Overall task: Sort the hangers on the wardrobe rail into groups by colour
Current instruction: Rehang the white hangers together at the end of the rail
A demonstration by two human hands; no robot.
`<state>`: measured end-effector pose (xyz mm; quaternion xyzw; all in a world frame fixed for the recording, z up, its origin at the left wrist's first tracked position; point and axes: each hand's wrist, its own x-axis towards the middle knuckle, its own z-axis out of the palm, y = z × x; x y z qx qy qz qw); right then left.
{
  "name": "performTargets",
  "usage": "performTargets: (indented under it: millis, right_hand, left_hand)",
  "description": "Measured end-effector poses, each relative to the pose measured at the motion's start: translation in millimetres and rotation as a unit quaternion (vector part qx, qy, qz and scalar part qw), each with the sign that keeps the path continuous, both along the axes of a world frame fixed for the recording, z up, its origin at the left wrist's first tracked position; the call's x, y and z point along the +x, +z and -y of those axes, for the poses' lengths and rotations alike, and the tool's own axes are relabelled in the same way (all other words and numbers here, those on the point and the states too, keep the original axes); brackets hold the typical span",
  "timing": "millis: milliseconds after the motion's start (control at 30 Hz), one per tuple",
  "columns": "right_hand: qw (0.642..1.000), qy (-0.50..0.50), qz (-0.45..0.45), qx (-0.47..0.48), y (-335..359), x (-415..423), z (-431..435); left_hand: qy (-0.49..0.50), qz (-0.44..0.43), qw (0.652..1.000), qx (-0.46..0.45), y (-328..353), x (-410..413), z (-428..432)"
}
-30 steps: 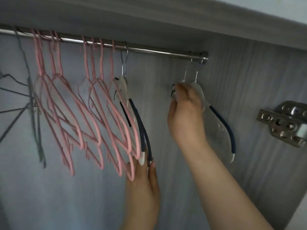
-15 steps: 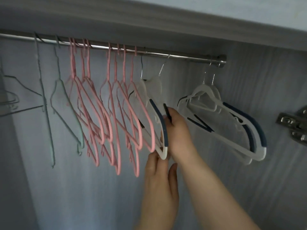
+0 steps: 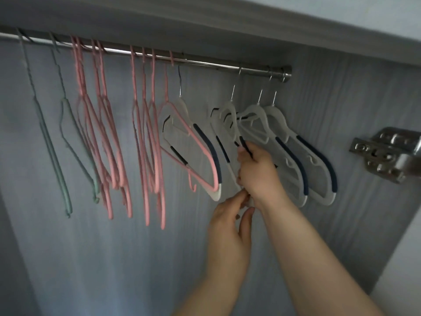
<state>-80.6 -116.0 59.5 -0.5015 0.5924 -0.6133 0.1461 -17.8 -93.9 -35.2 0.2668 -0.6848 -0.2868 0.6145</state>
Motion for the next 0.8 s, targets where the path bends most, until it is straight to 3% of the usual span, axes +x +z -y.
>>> performTargets:
  millis: [100,167,233,267,333,400,533,700,800]
  right_hand:
    - [0.997,-0.024,-0.068,0.038,3.5,-2.9,-8.6]
    - [0.964,-0.109,-0.23,0.075,7.7,-4.4,-17.0]
    - [0.915,-0.188,-0.356,-0.02,18.9,2.5,-29.7]
    - [0.909,-0.184,-0.363,-0.095,26.0,9.8,-35.4]
    - [0.94,-0.098,-0.291,-0.146,40.4,25.9,-39.6]
    - [0.971,-0.007,-0.232,-0.058,47.5,38.2,-31.8]
    - [0.957,0.016,-0.282,0.068,42.0,50.4,-15.4]
    - [0.977,0.088,-0.161,0.112,28.5,55.8,-5.0]
    - [0.985,0.066,-0.137,0.079,24.7,58.2,-1.5]
  left_hand:
    - [-0.036,0.022,0.999,0.018,-3.9,1.6,-5.0]
    - [-0.039,0.002,0.999,0.037,-6.4,7.9,-5.4]
    - [-0.035,-0.081,0.991,0.1,-6.4,18.2,-4.3]
    - [-0.035,-0.136,0.981,0.137,-5.9,23.7,-3.0]
    - [-0.034,-0.22,0.955,0.199,-2.2,34.2,0.3]
    - [-0.061,-0.265,0.928,0.255,3.3,41.1,2.5]
    - [-0.184,-0.338,0.863,0.327,17.2,46.8,-0.3]
    - [-0.22,-0.354,0.84,0.349,22.8,50.9,-4.3]
    - [-0.23,-0.351,0.832,0.363,24.2,52.4,-3.0]
